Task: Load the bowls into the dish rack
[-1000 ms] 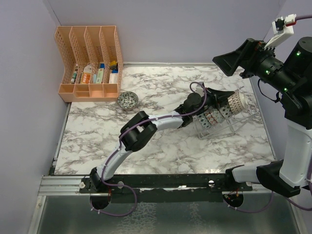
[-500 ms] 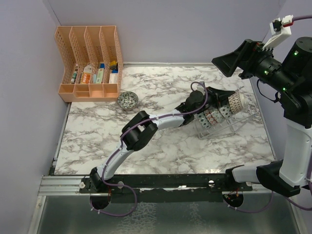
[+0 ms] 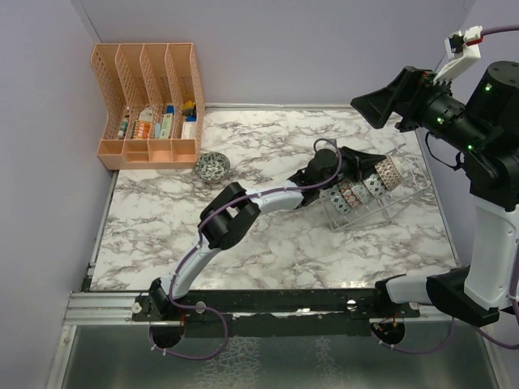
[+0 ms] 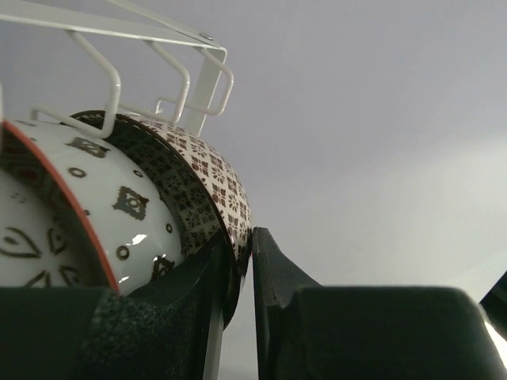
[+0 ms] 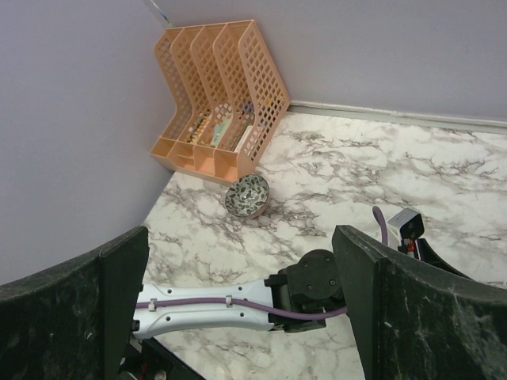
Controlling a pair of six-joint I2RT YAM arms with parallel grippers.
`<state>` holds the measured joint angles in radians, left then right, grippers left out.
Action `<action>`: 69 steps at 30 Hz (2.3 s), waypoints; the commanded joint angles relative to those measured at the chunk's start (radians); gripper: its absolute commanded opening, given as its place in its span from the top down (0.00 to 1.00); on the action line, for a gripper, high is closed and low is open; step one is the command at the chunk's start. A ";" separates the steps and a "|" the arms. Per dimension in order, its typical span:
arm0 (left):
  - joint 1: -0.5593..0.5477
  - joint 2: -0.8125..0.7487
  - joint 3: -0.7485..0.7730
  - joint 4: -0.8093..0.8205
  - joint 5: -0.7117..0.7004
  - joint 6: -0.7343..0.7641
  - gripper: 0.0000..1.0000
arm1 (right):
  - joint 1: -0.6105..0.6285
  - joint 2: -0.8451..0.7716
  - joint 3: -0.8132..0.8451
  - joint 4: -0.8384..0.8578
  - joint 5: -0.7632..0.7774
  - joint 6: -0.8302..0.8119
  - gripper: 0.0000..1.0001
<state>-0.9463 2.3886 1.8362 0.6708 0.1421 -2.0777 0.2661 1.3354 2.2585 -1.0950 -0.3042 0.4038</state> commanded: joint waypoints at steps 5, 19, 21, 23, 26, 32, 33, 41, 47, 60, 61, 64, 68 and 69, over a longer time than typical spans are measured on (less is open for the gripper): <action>0.024 -0.118 -0.054 -0.017 0.037 -0.041 0.75 | -0.007 0.006 -0.004 0.011 0.002 -0.019 0.01; 0.052 -0.194 -0.113 -0.121 0.122 0.065 0.62 | -0.007 -0.007 -0.032 0.032 -0.013 -0.007 0.01; 0.059 -0.208 -0.119 -0.145 0.137 0.091 0.60 | -0.007 -0.011 -0.035 0.036 -0.014 -0.006 0.01; 0.062 -0.219 -0.126 -0.159 0.151 0.110 0.57 | -0.007 -0.013 -0.039 0.039 -0.016 -0.005 0.01; 0.067 -0.239 -0.146 -0.175 0.162 0.134 0.54 | -0.006 -0.016 -0.043 0.041 -0.019 -0.002 0.01; 0.080 -0.308 -0.224 -0.203 0.171 0.183 0.52 | -0.007 -0.025 -0.046 0.048 -0.033 -0.002 0.01; 0.091 -0.360 -0.306 -0.190 0.164 0.199 0.51 | -0.007 -0.028 -0.053 0.053 -0.052 0.001 0.01; 0.152 -0.532 -0.475 -0.284 0.132 0.362 0.50 | -0.006 -0.034 -0.048 0.064 -0.076 -0.005 0.01; 0.284 -0.680 -0.476 -0.632 0.062 0.742 0.43 | -0.007 -0.022 -0.022 0.060 -0.124 0.000 0.01; 0.387 -0.669 -0.470 -1.106 -0.626 1.604 0.44 | -0.007 -0.006 -0.030 0.080 -0.228 -0.013 0.01; 0.389 -0.647 -0.476 -1.098 -0.653 1.643 0.44 | -0.007 0.003 -0.016 0.074 -0.232 -0.017 0.00; 0.396 -0.586 -0.477 -1.086 -0.727 1.726 0.43 | -0.007 0.025 0.011 0.061 -0.239 -0.022 0.01; 0.429 -0.533 -0.477 -1.044 -0.754 1.809 0.41 | -0.007 0.026 -0.006 0.067 -0.244 -0.015 0.00; 0.440 -0.519 -0.477 -1.041 -0.749 1.823 0.41 | -0.007 0.023 -0.014 0.069 -0.239 -0.015 0.01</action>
<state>-0.5426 1.8366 1.3632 -0.3836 -0.5037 -0.4057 0.2661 1.3617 2.2433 -1.0447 -0.5137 0.3950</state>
